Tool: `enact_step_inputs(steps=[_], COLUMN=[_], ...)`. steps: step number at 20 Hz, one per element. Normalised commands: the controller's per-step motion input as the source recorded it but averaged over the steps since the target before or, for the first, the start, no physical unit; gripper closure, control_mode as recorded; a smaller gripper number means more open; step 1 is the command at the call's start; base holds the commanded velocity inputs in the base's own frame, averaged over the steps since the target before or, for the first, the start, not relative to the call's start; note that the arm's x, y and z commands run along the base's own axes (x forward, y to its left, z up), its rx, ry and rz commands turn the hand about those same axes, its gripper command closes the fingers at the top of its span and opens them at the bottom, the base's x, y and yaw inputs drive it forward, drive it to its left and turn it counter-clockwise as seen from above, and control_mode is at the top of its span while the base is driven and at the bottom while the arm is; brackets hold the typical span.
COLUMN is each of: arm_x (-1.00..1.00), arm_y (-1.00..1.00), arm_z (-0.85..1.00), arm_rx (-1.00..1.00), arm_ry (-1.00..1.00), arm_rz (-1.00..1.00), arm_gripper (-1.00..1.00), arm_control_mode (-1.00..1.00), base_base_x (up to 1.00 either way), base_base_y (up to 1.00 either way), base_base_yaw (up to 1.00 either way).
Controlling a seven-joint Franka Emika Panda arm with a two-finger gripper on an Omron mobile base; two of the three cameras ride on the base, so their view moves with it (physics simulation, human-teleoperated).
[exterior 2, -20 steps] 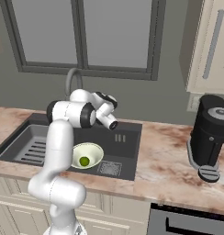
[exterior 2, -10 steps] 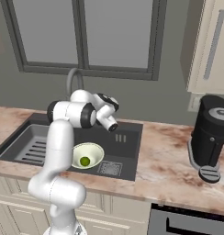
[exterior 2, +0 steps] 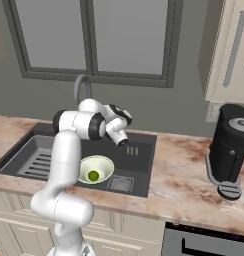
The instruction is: Pick the lime from the cabinet and place it in the bowl. Then pick the bowl and place it in the sink. Then turn on the sink facuet.
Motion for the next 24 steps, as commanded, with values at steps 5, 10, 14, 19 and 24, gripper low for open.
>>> enact_step_inputs(steps=[5, 10, 14, 19, 24], arm_x=[0.03, 0.0, 0.02, 0.01, -0.16], arm_y=[-1.0, -1.0, -1.0, -0.99, -0.76], arm_z=[-0.39, -0.55, -0.64, -0.64, -0.17], arm_rx=[0.13, 0.09, 0.07, 0.05, 0.07], arm_ry=[0.0, 0.01, 0.05, 0.05, -0.01], arm_rz=[0.0, -0.01, -0.01, -0.01, 0.0], arm_gripper=[1.0, 1.0, 1.0, 1.0, 1.0], arm_control_mode=[-1.0, -1.0, -1.0, -1.0, -1.0], base_base_x=[0.0, 0.0, 0.0, 0.0, 0.0], base_base_y=[0.0, 0.0, 0.0, 0.0, 0.0], base_base_yaw=[0.0, 0.0, 0.0, 0.0, 0.0])
